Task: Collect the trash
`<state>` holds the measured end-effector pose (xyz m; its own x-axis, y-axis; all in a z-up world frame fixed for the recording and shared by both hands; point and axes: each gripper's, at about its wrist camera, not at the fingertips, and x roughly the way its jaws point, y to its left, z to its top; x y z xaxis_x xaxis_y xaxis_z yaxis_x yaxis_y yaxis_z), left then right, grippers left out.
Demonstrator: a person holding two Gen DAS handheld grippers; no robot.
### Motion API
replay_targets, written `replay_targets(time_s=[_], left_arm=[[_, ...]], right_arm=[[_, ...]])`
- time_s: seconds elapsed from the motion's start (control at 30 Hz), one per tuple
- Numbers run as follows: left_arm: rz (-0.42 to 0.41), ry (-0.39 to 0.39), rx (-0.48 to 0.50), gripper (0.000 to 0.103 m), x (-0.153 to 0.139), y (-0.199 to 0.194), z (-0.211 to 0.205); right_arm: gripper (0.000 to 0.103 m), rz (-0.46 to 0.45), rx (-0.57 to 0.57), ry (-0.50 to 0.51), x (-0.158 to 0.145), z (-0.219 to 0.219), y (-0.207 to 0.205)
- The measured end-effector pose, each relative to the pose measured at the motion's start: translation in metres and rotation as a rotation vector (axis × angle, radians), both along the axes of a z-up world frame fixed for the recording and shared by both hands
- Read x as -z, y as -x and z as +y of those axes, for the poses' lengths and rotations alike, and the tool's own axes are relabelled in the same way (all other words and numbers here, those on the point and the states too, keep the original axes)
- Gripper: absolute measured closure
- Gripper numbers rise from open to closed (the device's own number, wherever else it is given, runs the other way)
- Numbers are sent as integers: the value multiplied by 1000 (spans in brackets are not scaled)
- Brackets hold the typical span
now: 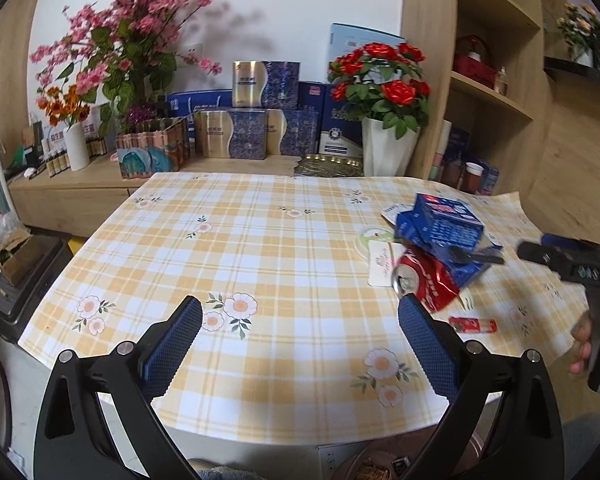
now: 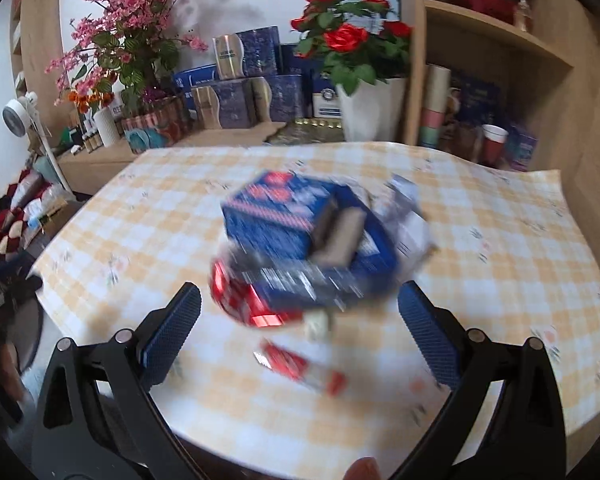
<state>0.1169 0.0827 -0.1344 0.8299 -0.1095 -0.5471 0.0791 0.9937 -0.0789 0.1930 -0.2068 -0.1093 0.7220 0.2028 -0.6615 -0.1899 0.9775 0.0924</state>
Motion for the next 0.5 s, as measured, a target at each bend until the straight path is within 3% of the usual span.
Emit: replay_targets(time_s=[0.23,0.5], left_arm=[[31,33,-31,7,17,-16,17],[70,62,-45,7,37,-19,30]], right_arm=[[6,72,71,-70,0,34,-69],[6,189,192,31,24,50,-119]])
